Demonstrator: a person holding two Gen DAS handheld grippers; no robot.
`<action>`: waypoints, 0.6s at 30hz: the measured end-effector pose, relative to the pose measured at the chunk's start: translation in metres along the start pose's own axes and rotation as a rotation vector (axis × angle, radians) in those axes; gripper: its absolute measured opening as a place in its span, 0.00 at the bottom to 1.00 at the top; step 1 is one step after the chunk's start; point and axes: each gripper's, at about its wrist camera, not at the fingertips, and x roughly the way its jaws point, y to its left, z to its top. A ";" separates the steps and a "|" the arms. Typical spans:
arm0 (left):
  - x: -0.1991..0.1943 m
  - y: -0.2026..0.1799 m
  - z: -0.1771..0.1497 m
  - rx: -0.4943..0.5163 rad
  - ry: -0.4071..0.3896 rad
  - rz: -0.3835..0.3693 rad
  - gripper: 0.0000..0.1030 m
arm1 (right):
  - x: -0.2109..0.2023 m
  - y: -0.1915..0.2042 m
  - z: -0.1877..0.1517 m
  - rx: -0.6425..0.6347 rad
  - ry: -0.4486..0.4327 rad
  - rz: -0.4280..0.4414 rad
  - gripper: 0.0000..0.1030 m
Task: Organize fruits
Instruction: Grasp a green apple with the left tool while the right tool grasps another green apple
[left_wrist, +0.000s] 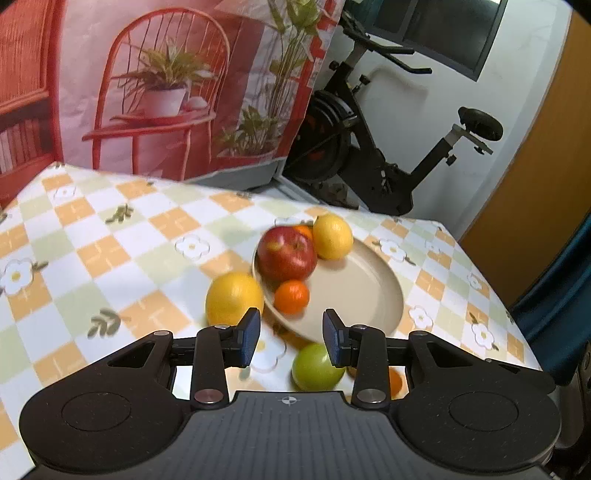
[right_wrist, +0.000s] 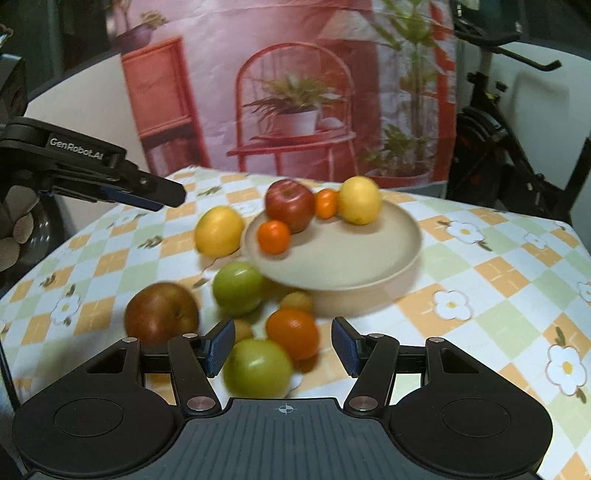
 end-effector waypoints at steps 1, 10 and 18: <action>0.000 0.001 -0.003 0.000 0.004 0.002 0.38 | 0.001 0.003 -0.001 -0.003 0.007 0.003 0.53; 0.000 0.010 -0.017 -0.040 0.029 0.000 0.38 | 0.008 0.011 -0.011 0.003 0.064 0.024 0.52; 0.004 0.009 -0.021 -0.047 0.046 -0.006 0.38 | 0.014 0.008 -0.016 0.019 0.100 0.038 0.43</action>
